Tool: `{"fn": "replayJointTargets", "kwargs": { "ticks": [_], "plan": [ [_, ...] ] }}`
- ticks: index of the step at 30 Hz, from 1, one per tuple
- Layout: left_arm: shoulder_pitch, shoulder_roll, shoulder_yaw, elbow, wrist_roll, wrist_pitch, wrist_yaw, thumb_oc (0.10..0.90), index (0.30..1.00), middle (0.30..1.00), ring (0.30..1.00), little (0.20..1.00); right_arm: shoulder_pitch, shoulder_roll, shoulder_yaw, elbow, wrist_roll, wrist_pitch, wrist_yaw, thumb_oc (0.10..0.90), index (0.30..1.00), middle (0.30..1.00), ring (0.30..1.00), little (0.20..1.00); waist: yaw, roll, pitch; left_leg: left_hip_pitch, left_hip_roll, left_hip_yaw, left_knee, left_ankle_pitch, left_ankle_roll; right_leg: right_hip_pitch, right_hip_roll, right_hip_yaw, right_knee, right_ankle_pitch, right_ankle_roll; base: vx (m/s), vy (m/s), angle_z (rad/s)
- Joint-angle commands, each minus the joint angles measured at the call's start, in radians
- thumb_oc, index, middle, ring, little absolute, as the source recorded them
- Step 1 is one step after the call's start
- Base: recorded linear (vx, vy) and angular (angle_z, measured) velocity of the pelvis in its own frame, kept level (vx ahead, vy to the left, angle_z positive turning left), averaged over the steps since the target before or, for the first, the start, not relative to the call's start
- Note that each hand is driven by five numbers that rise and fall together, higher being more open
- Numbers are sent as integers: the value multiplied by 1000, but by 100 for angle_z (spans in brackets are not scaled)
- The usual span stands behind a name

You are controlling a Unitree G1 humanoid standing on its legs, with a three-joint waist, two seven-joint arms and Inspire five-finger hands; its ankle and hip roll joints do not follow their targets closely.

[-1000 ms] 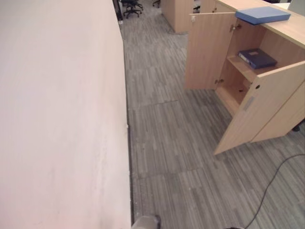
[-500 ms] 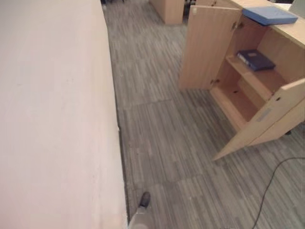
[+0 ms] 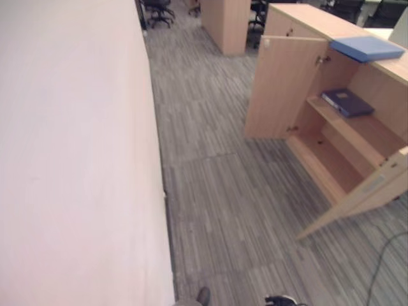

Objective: Put the empty folder in the office cabinet

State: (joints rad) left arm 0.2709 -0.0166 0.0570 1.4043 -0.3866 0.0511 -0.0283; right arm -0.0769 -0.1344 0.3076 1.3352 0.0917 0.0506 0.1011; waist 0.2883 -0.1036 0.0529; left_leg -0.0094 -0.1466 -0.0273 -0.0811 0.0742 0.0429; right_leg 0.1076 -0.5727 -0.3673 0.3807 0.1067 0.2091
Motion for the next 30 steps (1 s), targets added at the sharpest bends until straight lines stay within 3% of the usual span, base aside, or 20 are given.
{"fn": "replayJointTargets", "kwargs": {
  "ticks": [1,3,4,5,7,8,9,10,11,14,17,23,24,30],
  "plan": [
    [-152,294,-11,-35,77,-77,49,800,900,900,900,900,-70,-58,15,-38,38,-22,-1,800,900,900,900,900,-19,47,36,-23,-13,-69,-6,-87,-12,-85,-8,-30,-13,155,11,61,-21,0],
    [-149,292,-16,-36,65,-79,50,800,900,900,900,900,-94,-66,17,-47,52,-23,-7,800,900,900,900,900,-35,79,67,0,15,-75,-6,-81,-8,-187,86,-23,-12,77,-13,44,-14,16],
    [-149,289,-20,-37,60,-80,52,800,900,900,900,900,-104,-71,17,-53,59,-24,-9,800,900,900,900,900,-52,93,84,5,17,-77,-6,-58,0,-242,136,-32,-40,81,-38,139,-1,-2],
    [-141,283,-23,-36,63,-80,50,800,900,900,900,900,-123,-81,20,-63,82,-30,-15,800,900,900,900,900,-84,106,116,62,17,-99,-6,-72,3,-316,251,-20,-116,66,-46,192,15,-14],
    [-138,280,-17,-33,63,-80,45,800,900,900,900,900,-132,-83,18,-69,96,-35,-21,800,900,900,900,900,-102,92,136,109,2,-113,-6,-94,3,-351,322,-51,-211,99,-41,237,-36,0],
    [-138,280,-16,-33,63,-80,45,800,900,900,900,900,-133,-83,18,-69,96,-35,-21,800,900,900,900,900,-103,94,138,111,4,-114,-6,-95,3,-346,325,-53,-215,100,-42,237,-84,53],
    [-136,281,-6,-29,65,-79,41,800,900,900,900,900,-136,-85,16,-77,108,-40,-24,800,900,900,900,900,-115,78,140,134,-3,-134,-6,-115,-1,-363,363,-59,-281,113,-42,156,-59,89],
    [-136,281,-6,-29,65,-79,41,800,900,900,900,900,-136,-85,16,-77,108,-40,-24,800,900,900,900,900,-115,79,141,135,-2,-135,-6,-116,-1,-362,364,-60,-283,113,-42,304,-135,111],
    [-131,280,3,-27,70,-80,37,800,900,900,900,900,-131,-81,16,-73,117,-45,-27,800,900,900,900,900,-107,58,123,141,-14,-153,-6,-143,-2,-304,390,-62,-371,96,-66,152,-80,71],
    [-126,273,18,-21,60,-78,38,800,900,900,900,900,-129,-87,14,-66,108,-44,-27,800,900,900,900,900,-107,59,100,155,1,-161,-6,-162,-3,-293,398,-68,-368,81,-79,269,-90,-29],
    [-131,266,23,-21,40,-77,45,800,900,900,900,900,-119,-100,15,-43,91,-40,-24,800,900,900,900,900,-111,73,73,163,38,-179,-6,-180,-11,-277,411,-83,-351,32,-99,315,-91,4],
    [-165,264,-11,-39,44,-80,56,800,900,900,900,900,-107,-109,0,-43,115,-40,-26,800,900,900,900,900,-122,86,79,141,81,-197,-2,-196,-23,-303,419,-99,-296,-28,-122,176,-74,21],
    [-166,265,-13,-43,41,-82,57,800,900,900,900,900,-107,-107,2,-47,122,-42,-25,800,900,900,900,900,-122,95,77,151,103,-194,-3,-218,-29,-303,438,-85,-280,-61,-119,210,-84,27],
    [-183,259,-34,-61,35,-88,64,800,900,900,900,900,-100,-99,3,-67,145,-45,-24,800,900,900,900,900,-122,96,88,120,109,-173,116,-257,-49,-274,452,-85,-271,-110,-143,135,-62,4]
  ]
}}
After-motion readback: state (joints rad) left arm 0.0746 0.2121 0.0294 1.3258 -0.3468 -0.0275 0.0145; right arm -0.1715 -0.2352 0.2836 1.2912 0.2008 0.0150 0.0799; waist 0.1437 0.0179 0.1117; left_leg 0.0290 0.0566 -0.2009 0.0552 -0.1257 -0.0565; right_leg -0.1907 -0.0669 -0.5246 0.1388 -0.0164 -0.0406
